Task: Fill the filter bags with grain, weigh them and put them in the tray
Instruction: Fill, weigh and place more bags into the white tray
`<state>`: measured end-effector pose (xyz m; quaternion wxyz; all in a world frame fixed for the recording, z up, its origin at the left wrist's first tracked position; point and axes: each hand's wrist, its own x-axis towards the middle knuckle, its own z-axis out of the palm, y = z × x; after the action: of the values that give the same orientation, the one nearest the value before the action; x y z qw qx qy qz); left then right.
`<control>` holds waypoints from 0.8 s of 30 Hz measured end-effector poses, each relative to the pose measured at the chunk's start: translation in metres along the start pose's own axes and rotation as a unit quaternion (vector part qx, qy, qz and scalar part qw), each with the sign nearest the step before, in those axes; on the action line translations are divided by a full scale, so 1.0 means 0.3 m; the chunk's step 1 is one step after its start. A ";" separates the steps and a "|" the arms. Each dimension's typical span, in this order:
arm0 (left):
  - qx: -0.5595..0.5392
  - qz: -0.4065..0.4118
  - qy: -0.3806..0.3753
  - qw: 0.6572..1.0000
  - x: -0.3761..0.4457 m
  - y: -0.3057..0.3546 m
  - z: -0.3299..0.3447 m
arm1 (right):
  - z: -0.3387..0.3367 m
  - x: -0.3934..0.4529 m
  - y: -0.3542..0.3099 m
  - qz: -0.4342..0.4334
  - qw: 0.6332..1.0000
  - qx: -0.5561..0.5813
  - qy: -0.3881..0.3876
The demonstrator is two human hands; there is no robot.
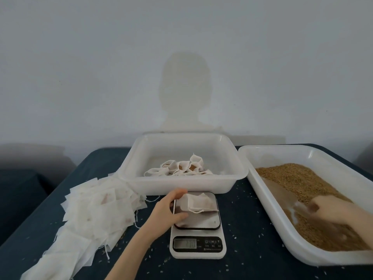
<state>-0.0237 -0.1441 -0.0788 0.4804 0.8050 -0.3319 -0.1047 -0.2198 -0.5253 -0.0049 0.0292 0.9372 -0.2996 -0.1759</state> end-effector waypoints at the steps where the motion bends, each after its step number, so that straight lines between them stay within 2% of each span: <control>1: -0.014 -0.002 -0.003 1.000 -0.012 -0.010 0.000 | -0.018 -0.008 -0.016 0.015 0.999 -0.011 0.029; 2: -0.032 -0.002 0.000 0.999 -0.021 -0.020 0.004 | -0.043 -0.017 -0.041 0.033 0.997 -0.012 0.069; 4: -0.077 -0.004 0.038 0.996 -0.036 -0.030 0.017 | -0.093 -0.046 -0.118 0.043 0.977 0.032 0.205; 6: -0.118 -0.007 0.117 0.986 -0.046 -0.032 0.031 | -0.129 -0.099 -0.250 -0.013 0.927 0.130 0.351; 7: -0.130 -0.009 0.160 0.979 -0.050 -0.032 0.037 | -0.140 -0.132 -0.333 -0.065 0.902 0.185 0.385; 9: -0.124 -0.015 0.229 0.965 -0.059 -0.029 0.044 | -0.137 -0.185 -0.499 -0.164 0.882 0.252 0.362; 12: -0.083 -0.014 0.286 0.955 -0.069 -0.033 0.049 | -0.050 -0.187 -0.666 -0.222 0.888 0.259 0.308; 18: -0.043 -0.041 0.371 0.927 -0.070 -0.049 0.043 | 0.092 -0.136 -0.744 -0.200 0.872 0.330 0.301; 24: -0.060 -0.056 0.387 0.919 -0.065 -0.049 0.040 | 0.121 -0.136 -0.767 -0.221 0.872 0.322 0.294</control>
<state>-0.0378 -0.1355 -0.1003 0.6121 0.7698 -0.0675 0.1679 -0.1364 -0.3118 -0.0629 -0.2274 0.9448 -0.1027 0.2123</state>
